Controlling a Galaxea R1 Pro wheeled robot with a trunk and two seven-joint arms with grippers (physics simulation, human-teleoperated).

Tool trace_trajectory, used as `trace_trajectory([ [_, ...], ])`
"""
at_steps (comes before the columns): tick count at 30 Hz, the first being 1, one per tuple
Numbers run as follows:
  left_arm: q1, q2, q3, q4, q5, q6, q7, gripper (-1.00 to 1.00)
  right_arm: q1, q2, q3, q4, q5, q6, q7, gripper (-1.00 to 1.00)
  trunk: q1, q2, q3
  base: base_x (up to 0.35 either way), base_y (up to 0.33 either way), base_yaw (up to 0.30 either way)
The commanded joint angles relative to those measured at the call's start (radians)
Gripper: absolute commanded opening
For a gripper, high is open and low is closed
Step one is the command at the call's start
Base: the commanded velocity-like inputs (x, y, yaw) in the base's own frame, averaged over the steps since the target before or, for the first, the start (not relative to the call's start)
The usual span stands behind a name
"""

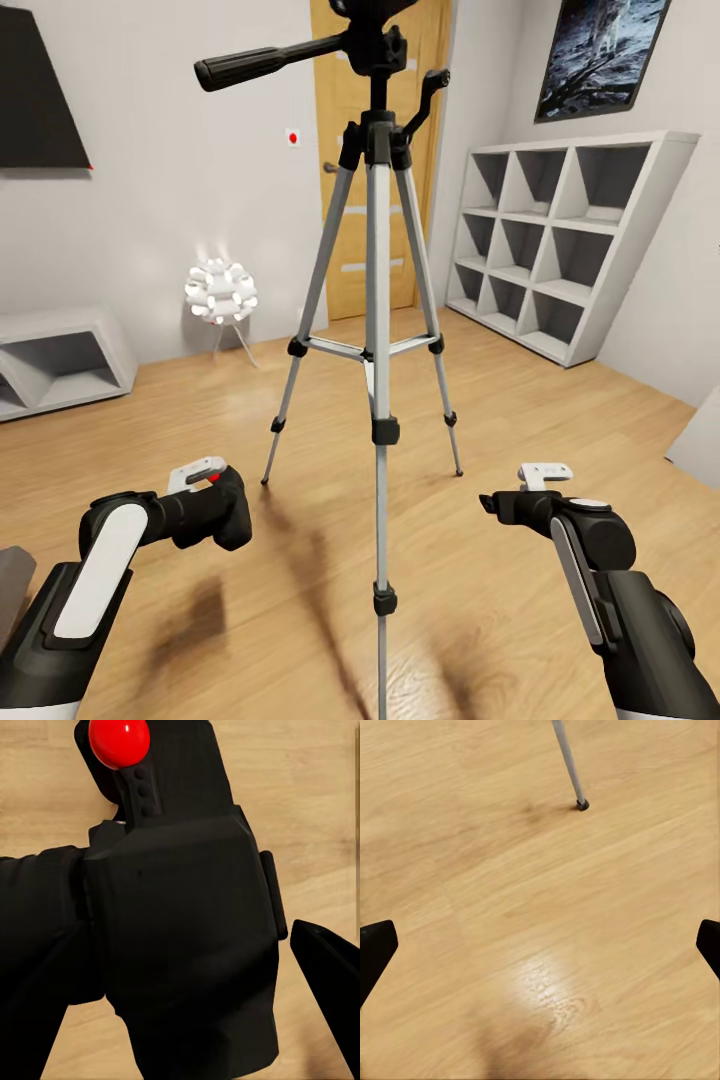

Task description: Attach the digital camera to the camera tripod in the bedroom.

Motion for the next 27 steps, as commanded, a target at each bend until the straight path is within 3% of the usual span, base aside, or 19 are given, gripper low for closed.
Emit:
trace_trajectory([
  [1,-0.001,0.0,0.0,-0.001,0.01,0.002,0.01,-1.0,0.0,0.0,-0.001,-0.001,0.003,0.004,0.007,1.0,-0.001,0.0,0.003,0.0,0.0,0.0],
  [27,0.001,0.005,0.004,-0.002,0.014,0.002,0.01,-1.0,-0.003,-0.001,-0.002,-0.001,0.003,0.004,0.007,1.0,-0.016,0.013,0.103,0.0,0.0,0.0],
])
